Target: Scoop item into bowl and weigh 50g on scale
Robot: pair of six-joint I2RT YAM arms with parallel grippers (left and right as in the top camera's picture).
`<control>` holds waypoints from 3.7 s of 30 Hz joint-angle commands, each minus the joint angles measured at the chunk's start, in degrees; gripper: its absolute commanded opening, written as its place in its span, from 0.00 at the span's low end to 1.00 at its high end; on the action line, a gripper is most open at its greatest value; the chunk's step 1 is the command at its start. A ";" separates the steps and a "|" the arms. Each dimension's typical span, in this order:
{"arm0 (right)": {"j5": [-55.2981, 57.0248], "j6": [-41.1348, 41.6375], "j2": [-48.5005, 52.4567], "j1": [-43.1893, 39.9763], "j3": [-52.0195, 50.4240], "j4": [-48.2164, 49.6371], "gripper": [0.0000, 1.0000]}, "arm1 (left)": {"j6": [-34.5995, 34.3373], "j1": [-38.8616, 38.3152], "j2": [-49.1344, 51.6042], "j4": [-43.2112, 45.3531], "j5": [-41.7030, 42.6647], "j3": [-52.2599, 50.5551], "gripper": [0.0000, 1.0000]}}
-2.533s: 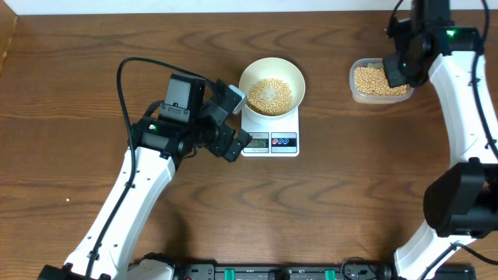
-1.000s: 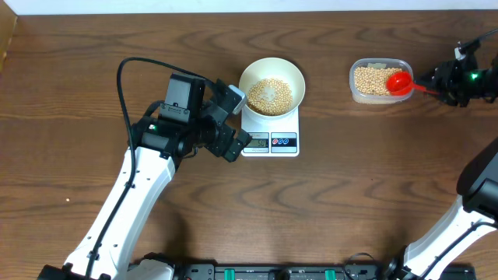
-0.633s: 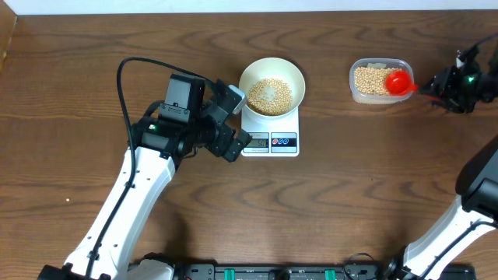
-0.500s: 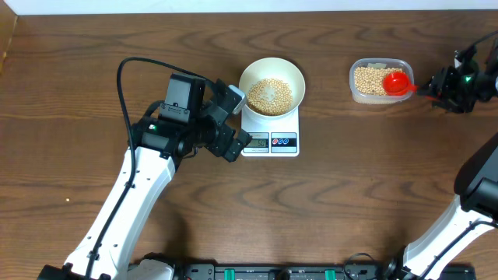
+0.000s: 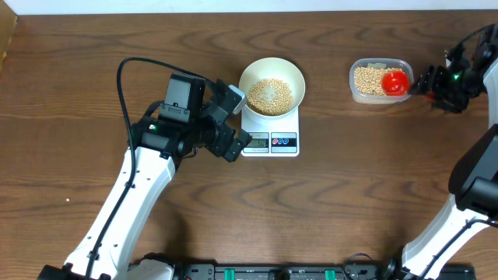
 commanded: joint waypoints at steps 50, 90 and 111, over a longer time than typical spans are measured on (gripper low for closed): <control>1.42 -4.07 -43.34 0.87 8.11 -23.74 0.99 | -0.31 0.04 0.00 -0.15 0.11 0.11 0.99; 12.20 -13.94 -97.29 15.17 -73.42 54.36 0.99 | -0.31 0.04 0.00 -0.15 0.09 0.11 0.99; 17.22 -9.55 -120.30 22.73 -99.60 66.31 0.99 | -0.31 0.04 0.00 -0.15 0.09 0.11 0.99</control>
